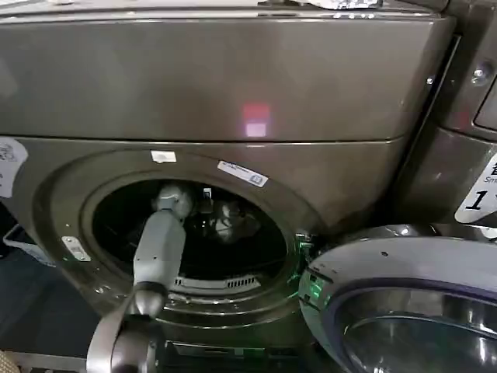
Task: Grasp the clothes from the dryer.
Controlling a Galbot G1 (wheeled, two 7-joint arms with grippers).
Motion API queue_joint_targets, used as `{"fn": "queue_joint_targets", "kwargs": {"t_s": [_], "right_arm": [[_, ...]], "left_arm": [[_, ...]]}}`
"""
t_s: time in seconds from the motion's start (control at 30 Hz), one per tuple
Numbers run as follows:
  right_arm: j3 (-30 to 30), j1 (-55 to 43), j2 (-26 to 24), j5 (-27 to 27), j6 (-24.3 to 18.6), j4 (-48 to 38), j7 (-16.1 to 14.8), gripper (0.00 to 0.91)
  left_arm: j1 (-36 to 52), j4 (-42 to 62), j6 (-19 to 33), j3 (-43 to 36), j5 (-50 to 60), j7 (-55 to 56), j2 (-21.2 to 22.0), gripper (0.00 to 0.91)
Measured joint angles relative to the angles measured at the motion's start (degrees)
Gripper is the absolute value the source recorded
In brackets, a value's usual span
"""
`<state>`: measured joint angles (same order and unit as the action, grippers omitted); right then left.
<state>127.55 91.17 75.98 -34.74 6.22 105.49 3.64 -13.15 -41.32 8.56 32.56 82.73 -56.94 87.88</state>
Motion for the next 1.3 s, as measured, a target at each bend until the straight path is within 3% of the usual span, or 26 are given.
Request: {"fn": "queue_joint_targets", "kwargs": {"t_s": [0.73, 1.07, 1.3], "right_arm": [[-0.7, -0.7, 0.1, 0.2, -0.2, -0.2, -0.2, 0.907], [-1.2, -1.1, 0.2, 1.0, -0.2, 0.4, -0.5, 0.907], [-2.0, -1.2, 0.2, 2.0, -1.1, 0.8, -0.5, 0.907]], "left_arm": [[-2.5, -4.7, 0.5, -0.4, -5.4, 0.1, -0.8, 0.000], [-7.0, -14.2, -4.5, -1.8, -20.6, 9.0, -1.1, 0.000], [-10.8, -20.6, -11.9, -2.8, -35.2, 23.8, 0.0, 0.000]]}}
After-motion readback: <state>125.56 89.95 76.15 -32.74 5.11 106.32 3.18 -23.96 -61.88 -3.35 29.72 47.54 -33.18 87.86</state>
